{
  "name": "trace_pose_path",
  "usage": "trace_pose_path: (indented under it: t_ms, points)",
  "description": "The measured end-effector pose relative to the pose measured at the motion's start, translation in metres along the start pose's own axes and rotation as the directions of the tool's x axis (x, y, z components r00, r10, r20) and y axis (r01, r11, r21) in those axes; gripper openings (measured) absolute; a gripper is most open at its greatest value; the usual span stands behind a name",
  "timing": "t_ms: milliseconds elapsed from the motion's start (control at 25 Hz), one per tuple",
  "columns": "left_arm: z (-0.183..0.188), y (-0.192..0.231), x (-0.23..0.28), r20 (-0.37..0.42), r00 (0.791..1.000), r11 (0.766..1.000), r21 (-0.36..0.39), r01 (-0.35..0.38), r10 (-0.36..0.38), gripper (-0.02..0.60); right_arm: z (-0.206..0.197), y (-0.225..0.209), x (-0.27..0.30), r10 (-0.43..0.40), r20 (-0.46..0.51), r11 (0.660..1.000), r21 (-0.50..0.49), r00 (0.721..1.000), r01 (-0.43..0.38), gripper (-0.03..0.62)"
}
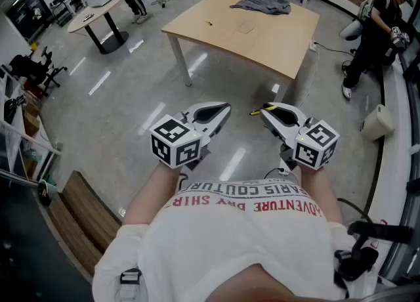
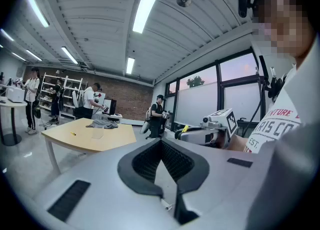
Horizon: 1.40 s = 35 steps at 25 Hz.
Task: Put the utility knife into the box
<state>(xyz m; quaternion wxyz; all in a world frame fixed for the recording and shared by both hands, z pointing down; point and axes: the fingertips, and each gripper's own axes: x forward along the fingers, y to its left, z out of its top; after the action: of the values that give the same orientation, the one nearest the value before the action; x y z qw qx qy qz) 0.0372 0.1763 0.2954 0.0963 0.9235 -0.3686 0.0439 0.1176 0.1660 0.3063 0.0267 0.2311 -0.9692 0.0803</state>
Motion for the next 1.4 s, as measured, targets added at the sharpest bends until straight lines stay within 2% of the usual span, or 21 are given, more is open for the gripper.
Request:
trace_pose_path:
  t_ms: [680, 1000, 1280, 1400]
  points:
    - [-0.016, -0.001, 0.011, -0.017, 1.0, 1.0, -0.029, 0.011, -0.011, 0.002, -0.01, -0.006, -0.004, 0.012, 0.023, 0.998, 0.061, 1.0, -0.013, 0.058]
    - [-0.014, -0.004, 0.007, -0.022, 0.999, 0.999, -0.041, 0.025, -0.026, 0.002, -0.01, -0.003, -0.004, -0.012, -0.001, 0.997, 0.074, 1.0, 0.012, 0.058]
    - [-0.027, -0.002, 0.064, -0.037, 0.999, 0.999, -0.045, 0.023, -0.025, 0.002, -0.027, -0.054, -0.026, -0.024, -0.011, 0.996, 0.082, 1.0, 0.025, 0.058]
    - [-0.03, -0.002, 0.057, -0.045, 0.999, 0.999, -0.041, 0.025, -0.026, 0.002, -0.029, -0.048, -0.024, -0.037, -0.019, 0.996, 0.081, 0.999, 0.039, 0.058]
